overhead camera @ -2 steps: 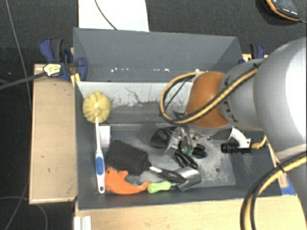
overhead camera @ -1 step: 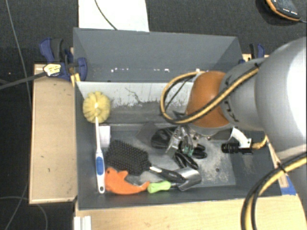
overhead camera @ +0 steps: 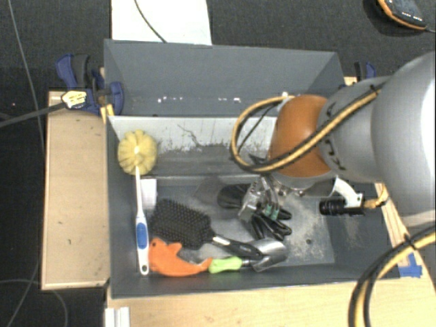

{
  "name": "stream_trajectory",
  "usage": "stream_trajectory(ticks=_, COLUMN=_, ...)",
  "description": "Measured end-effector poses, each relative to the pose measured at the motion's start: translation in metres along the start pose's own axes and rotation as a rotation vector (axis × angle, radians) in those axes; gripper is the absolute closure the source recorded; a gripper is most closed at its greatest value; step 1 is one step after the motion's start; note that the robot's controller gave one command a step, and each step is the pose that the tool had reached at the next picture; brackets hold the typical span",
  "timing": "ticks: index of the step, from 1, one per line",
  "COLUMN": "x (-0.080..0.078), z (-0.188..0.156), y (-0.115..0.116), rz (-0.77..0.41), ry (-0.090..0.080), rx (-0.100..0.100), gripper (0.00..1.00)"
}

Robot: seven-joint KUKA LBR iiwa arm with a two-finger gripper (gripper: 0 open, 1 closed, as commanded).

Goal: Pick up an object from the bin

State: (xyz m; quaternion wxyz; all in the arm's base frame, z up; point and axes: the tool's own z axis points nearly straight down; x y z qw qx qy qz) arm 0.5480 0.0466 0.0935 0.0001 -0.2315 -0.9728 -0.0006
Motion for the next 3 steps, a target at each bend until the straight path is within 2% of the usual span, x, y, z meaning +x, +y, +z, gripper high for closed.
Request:
stream_trajectory(ticks=1, x=-0.002, z=-0.031, y=0.001, rz=0.0, ry=-0.005, rx=-0.003, gripper=1.0)
stream_trajectory(ticks=3, x=-0.002, z=-0.07, y=0.001, rz=-0.006, ry=-0.006, rx=-0.004, gripper=1.0)
